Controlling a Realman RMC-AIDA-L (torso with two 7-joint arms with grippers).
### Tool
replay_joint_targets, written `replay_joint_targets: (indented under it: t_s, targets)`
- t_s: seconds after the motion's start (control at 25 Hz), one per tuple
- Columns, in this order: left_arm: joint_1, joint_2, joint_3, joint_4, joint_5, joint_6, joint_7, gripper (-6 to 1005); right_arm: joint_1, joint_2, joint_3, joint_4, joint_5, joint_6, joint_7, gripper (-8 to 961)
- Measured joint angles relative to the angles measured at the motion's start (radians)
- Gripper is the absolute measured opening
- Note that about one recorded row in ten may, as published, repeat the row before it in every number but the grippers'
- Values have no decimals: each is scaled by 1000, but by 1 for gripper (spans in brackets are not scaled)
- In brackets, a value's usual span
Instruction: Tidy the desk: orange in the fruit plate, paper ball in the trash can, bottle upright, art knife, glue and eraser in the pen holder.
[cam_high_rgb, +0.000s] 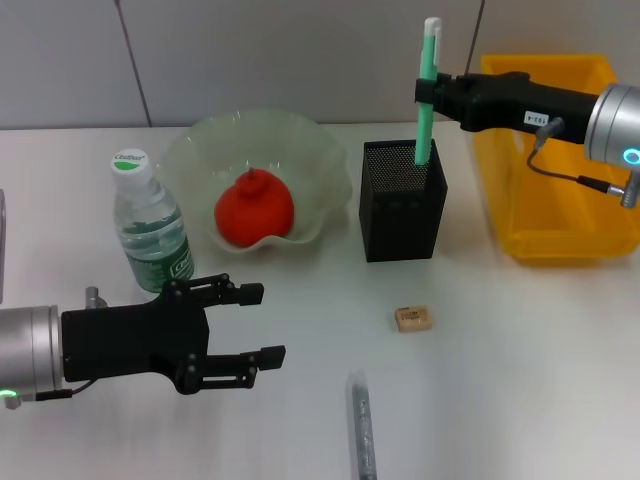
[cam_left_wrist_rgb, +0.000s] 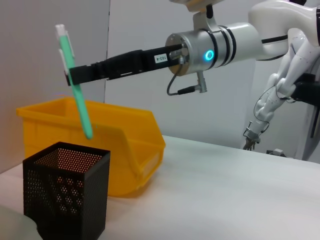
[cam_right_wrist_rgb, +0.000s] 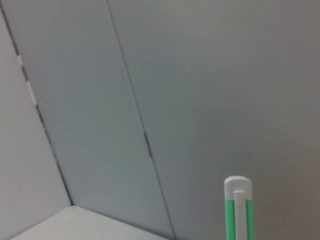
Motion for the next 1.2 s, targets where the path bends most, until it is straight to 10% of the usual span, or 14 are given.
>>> replay_joint_targets:
  t_s: [0.72,1.2]
  targets:
    - [-1,-4,-6,0,0,2,3,767,75,4,1,191,7,129,-178,174]
    - [-3,-4,-6,0,0,3,0,763,29,4,14,180,141,70,-209,607]
